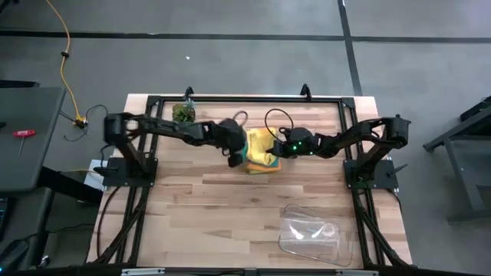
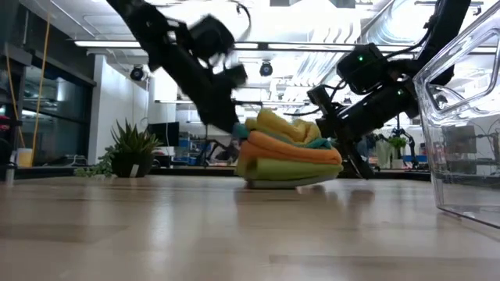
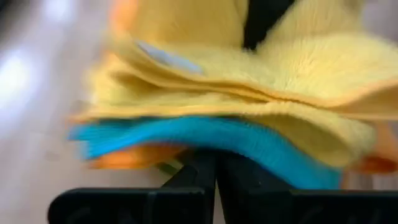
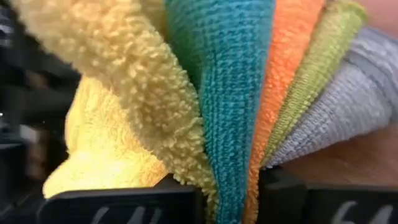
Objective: Fold microfiber towels
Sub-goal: Put the stacked folded cloths into the bin
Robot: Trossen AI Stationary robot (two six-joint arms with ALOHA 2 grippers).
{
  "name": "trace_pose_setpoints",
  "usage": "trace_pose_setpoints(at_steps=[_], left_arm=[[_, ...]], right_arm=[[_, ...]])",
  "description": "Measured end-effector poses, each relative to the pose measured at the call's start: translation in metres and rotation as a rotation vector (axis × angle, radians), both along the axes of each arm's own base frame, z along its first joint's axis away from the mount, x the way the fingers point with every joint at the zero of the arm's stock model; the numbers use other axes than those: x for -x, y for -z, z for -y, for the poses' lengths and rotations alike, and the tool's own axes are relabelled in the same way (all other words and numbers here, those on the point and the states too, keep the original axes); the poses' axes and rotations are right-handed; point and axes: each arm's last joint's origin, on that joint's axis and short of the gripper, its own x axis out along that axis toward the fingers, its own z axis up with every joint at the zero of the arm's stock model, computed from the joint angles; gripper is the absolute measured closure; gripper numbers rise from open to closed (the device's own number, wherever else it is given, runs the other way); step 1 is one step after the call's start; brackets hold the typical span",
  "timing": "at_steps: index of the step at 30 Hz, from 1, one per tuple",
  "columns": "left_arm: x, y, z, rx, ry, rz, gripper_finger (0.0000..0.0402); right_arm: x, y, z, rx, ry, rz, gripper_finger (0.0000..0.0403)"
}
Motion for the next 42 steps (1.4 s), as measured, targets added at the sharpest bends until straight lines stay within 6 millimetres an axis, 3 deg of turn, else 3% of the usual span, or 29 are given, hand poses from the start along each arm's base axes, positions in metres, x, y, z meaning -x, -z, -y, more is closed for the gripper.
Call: trace_pose_setpoints(at_steps=[6,12,20,24,28,35,38,42], left_arm=[[0.027,-0.062,-0.002,-0.092,-0.002,0.123,0.0401],[0.058,-0.123,0.012,-0.155,-0.015,0.313,0.0401],[0.092,-0.175,0.042,-0.222,0.005,0.536,0.0401],[0.104,-0.18,0.054,-0.226,0.012,0.713,0.0401],[0.113,-0.169,0.062,-0.17,0.0,0.843,0.0401],[0.116,-0.157,0.07,-0.135,0.0,0.83,0.0401],[0.116,-0.157,0.07,-0.118,-0.008,0.835,0.0401],[0.116,-0.157,0.07,-0.106,-0.018,0.838,0.0401]], right_arm=[[0.01,-0.024,0.0,0.063,-0.029,0.0,0.0377],[0.036,-0.062,-0.005,0.13,-0.051,0.001,0.0377],[0.081,-0.12,-0.026,0.181,-0.089,0.051,0.0377],[0.1,-0.156,-0.036,0.224,-0.157,-0.012,0.0377],[0.112,-0.2,-0.049,0.277,-0.316,0.007,0.0377],[0.13,-0.27,-0.084,0.244,-0.739,0.203,0.0377],[0.133,-0.287,-0.1,0.187,-0.842,0.249,0.0377],[0.131,-0.285,-0.126,0.096,-0.988,0.199,0.0377]])
